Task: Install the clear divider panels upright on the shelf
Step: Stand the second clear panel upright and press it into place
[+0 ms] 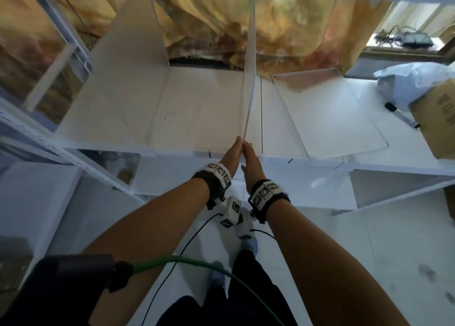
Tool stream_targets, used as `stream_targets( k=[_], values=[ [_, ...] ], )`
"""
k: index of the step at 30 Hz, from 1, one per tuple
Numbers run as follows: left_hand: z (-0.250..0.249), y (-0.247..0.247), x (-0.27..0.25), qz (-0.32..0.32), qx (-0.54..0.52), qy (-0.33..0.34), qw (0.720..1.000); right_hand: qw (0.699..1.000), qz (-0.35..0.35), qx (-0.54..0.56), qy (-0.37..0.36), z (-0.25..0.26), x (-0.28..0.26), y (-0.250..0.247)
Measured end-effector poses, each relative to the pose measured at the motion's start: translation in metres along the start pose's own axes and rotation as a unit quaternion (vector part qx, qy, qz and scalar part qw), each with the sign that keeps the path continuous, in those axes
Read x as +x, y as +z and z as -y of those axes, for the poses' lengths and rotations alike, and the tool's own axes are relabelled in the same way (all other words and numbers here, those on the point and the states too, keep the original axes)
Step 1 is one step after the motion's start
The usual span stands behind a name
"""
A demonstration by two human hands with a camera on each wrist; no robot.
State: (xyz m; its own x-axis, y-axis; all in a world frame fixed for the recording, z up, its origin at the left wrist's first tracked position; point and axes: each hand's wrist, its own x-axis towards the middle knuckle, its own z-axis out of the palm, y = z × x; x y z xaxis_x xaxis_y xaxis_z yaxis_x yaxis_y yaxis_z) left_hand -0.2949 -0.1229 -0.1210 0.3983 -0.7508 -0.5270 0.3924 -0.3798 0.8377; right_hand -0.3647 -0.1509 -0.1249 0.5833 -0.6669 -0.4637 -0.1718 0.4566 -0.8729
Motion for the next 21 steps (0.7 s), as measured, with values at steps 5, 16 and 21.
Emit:
stream_targets(
  k=[5, 16, 21],
  values=[
    [0.028, -0.007, 0.008, -0.003, 0.063, 0.005, 0.998, 0.999, -0.034, 0.002, -0.041, -0.017, 0.006, -0.004],
    [0.023, -0.020, 0.021, -0.113, 0.177, -0.001, 0.978, 0.996, -0.040, -0.068, -0.032, -0.011, 0.017, -0.011],
    [0.034, -0.027, 0.022, -0.139, 0.042, -0.128, 0.981, 0.990, -0.098, -0.089, -0.043, -0.014, 0.015, -0.016]
  ],
)
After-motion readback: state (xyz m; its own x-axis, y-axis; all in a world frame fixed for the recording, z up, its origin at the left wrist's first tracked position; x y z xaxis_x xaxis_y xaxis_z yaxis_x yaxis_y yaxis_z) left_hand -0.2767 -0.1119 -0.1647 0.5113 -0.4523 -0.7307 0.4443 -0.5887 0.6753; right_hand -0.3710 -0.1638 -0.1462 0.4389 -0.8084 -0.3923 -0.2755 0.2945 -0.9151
